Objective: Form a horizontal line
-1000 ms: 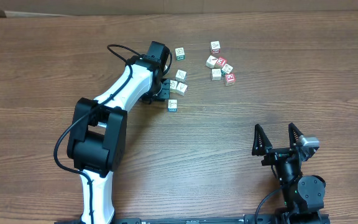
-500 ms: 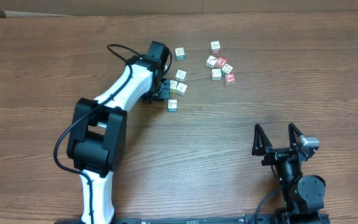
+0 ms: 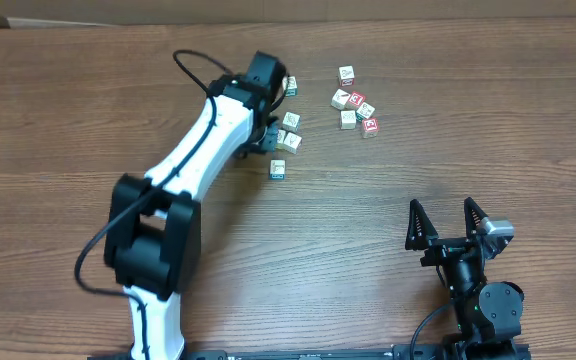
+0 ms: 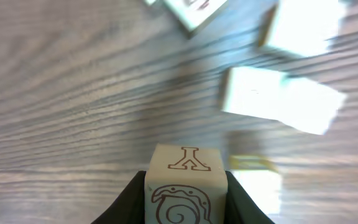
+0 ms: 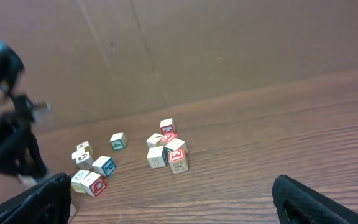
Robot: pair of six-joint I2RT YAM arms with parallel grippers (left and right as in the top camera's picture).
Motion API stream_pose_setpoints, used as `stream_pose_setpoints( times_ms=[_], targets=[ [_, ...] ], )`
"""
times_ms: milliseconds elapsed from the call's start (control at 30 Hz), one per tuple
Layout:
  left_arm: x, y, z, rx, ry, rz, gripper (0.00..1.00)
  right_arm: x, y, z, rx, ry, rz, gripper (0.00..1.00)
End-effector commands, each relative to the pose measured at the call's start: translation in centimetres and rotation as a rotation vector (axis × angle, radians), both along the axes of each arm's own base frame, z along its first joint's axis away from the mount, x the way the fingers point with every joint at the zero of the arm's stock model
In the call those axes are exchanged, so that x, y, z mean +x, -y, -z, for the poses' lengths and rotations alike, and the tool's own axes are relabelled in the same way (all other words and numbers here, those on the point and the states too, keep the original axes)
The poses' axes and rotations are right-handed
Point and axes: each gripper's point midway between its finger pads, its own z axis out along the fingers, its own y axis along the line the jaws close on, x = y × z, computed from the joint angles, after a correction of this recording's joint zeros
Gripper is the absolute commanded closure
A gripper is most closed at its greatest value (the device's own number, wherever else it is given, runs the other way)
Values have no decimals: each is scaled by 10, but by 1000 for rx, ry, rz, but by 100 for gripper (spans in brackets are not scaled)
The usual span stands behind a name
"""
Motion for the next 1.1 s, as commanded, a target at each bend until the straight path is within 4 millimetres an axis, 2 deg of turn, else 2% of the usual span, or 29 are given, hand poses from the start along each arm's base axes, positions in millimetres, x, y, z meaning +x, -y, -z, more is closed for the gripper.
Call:
stream_pose_setpoints(
  times_ms=[0,100,267,367,633,1067],
  targets=[
    [-3,22,-53,-48,125,-31,77,0,-1,3,-3,-1,-7,0],
    [-14,42,-54,-74,123,-46,76,0,-1,3,-3,-1,-7,0],
    [-28,75,-34,-87,91,-52,74,0,-1,3,-3,-1,-7,0],
    [-34,88,-20,-88,72,-69,74,0,-1,3,-3,-1,-7,0],
    [-40,91,13,-85,2,-164,74,0,-1,3,-3,-1,-7,0],
    [-43,90,46,-48,-52,-198,73,0,-1,3,-4,-1,-7,0]
  ],
)
